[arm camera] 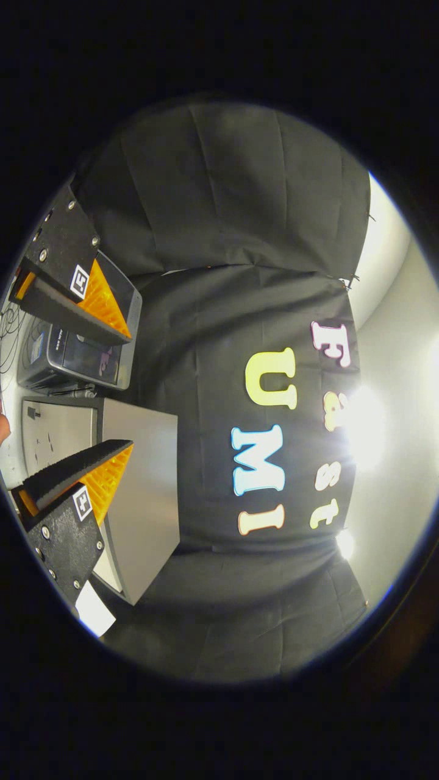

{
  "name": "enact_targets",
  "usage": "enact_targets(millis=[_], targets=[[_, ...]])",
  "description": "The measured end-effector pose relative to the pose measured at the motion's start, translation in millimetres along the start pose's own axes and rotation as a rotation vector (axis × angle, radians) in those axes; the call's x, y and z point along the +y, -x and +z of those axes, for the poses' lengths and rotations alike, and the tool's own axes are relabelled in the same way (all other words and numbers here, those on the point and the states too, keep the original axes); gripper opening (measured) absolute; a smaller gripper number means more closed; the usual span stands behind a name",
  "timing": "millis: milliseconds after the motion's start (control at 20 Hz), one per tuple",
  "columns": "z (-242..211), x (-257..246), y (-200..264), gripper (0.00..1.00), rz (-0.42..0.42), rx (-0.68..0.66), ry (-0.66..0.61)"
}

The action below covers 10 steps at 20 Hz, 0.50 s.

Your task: Put the clothes into the washing machine and then close the washing machine lid.

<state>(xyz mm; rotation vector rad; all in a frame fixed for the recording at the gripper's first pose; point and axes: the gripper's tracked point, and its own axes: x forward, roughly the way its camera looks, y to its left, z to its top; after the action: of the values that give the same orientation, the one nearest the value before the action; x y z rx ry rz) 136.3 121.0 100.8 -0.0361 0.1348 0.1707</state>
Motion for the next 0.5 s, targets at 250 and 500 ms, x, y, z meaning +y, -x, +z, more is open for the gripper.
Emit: enact_targets(millis=[250, 500], targets=[[-1.1, -39.7, 41.0, 0.95, -0.028, -0.013, -0.014], [-6.5, -69.5, 73.2, 0.95, -0.049, -0.019, -0.036]])
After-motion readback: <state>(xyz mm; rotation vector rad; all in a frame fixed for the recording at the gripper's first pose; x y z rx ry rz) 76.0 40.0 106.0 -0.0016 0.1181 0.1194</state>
